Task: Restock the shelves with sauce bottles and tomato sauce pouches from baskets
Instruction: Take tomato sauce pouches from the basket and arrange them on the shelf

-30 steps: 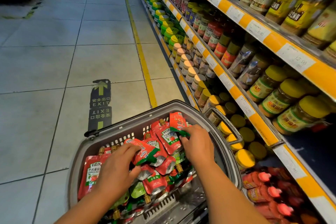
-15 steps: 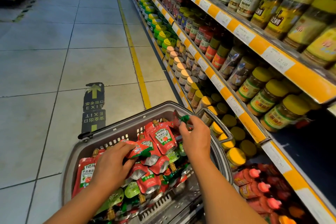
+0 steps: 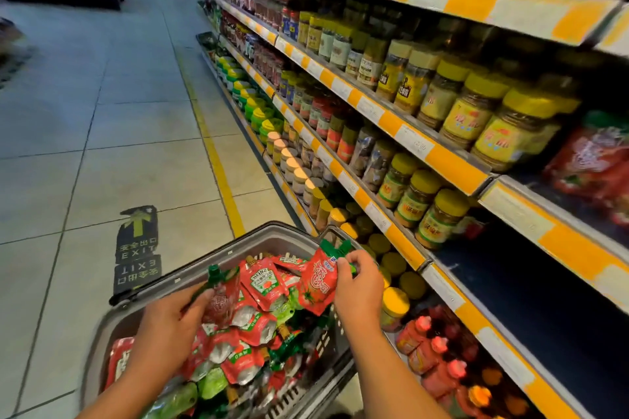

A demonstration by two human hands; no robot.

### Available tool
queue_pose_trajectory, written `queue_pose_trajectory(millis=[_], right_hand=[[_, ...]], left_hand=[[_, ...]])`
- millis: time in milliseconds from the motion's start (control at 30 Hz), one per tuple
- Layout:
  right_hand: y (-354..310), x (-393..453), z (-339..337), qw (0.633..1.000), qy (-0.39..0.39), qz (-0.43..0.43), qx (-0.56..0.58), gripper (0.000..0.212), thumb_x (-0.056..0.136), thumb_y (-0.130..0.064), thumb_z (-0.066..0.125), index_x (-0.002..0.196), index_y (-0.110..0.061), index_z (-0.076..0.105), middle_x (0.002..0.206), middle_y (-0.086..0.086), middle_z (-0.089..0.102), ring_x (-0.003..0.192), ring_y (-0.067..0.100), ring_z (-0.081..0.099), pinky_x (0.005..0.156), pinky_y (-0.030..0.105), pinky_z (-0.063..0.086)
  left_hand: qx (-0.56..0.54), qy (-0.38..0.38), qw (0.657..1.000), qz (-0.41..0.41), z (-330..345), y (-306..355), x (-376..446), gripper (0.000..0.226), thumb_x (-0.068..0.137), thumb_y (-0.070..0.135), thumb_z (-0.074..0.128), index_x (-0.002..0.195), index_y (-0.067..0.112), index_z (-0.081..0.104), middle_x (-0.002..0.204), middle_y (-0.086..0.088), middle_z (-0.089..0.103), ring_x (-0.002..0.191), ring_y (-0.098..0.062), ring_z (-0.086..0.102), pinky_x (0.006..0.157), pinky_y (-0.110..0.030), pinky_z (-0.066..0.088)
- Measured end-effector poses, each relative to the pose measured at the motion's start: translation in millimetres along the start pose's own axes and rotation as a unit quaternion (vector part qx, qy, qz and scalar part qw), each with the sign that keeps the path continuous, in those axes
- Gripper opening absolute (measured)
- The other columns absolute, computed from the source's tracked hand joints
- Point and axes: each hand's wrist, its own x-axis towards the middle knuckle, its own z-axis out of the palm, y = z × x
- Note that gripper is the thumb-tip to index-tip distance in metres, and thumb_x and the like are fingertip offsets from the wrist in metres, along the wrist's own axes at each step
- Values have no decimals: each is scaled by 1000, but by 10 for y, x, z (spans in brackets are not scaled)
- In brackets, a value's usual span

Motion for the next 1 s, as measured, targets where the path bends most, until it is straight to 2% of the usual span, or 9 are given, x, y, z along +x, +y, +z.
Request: queue_pose_trajectory(millis=[100, 200, 367, 433, 533, 667, 800, 933, 1000], right_hand=[[-58, -86, -206, 1000, 24, 7, 15, 24, 103, -25, 60, 79, -26, 54, 69, -2, 55, 57, 11, 43, 51, 32, 33], [-67, -183, -419, 998, 49, 20, 28, 26, 101, -26, 62, 77, -29, 53, 69, -1, 57, 56, 9, 43, 53, 33, 33], [-40, -323, -822, 997, 59, 33, 33, 25, 100, -26, 64, 76, -26, 57, 66, 3, 55, 52, 10, 38, 50, 28, 28], [-47, -389, -1012, 996, 61, 36, 45, 23, 100, -27, 64, 77, -24, 59, 67, 5, 56, 53, 9, 39, 49, 25, 27], [-39, -492, -1273, 997, 54, 35, 42, 18, 99, -34, 64, 82, -30, 62, 66, -1, 58, 54, 10, 46, 49, 25, 33], [22, -545, -1777, 995, 79, 25, 53, 15, 98, -35, 67, 84, -35, 66, 71, -1, 65, 65, 12, 61, 52, 24, 44], [-49, -488, -2399, 986, 148, -7, 75, 16, 100, -28, 66, 85, -32, 66, 76, -4, 67, 74, 11, 65, 51, 17, 46], [-255, -380, -2986, 974, 202, -48, 86, 21, 104, -23, 59, 87, -33, 63, 86, -6, 69, 82, 10, 66, 57, 19, 48], [-322, -316, -3251, 970, 221, -72, 76, 22, 105, -22, 56, 87, -33, 61, 83, -5, 68, 78, 11, 65, 59, 33, 51]], left_hand=[[-22, -12, 1000, -1, 22, 319, 8, 32, 93, 50, 63, 74, 27, 75, 49, -1, 58, 39, -9, 39, 53, -29, 28], [-36, -31, 999, 20, 44, 706, -26, 37, 96, 44, 66, 70, 20, 74, 47, 1, 56, 43, -13, 41, 54, -31, 27], [-82, -63, 994, 34, 126, 1138, -128, 29, 93, 42, 71, 71, 23, 76, 62, 2, 72, 60, -20, 65, 63, -34, 47], [-109, -78, 990, 39, 157, 1343, -209, 23, 92, 40, 73, 75, 25, 78, 68, 4, 76, 71, -24, 73, 74, -44, 58], [-143, -100, 984, 42, 244, 1635, -321, 19, 86, 46, 75, 81, 29, 80, 75, -2, 78, 78, -32, 75, 82, -56, 60], [-175, -138, 973, 54, 411, 2015, -433, 14, 94, 24, 74, 84, 16, 80, 76, -8, 77, 74, -30, 76, 75, -50, 63], [-210, -158, 961, 90, 571, 2524, -543, 6, 96, 18, 72, 96, 18, 78, 79, -5, 78, 65, -17, 72, 53, -33, 58], [-256, -206, 941, 84, 809, 2991, -514, 11, 97, 16, 72, 107, 19, 73, 88, -2, 78, 79, -25, 74, 63, -45, 64], [-265, -228, 933, 92, 961, 3238, -478, 10, 97, 16, 72, 106, 20, 73, 93, -4, 78, 81, -24, 76, 64, -44, 63]])
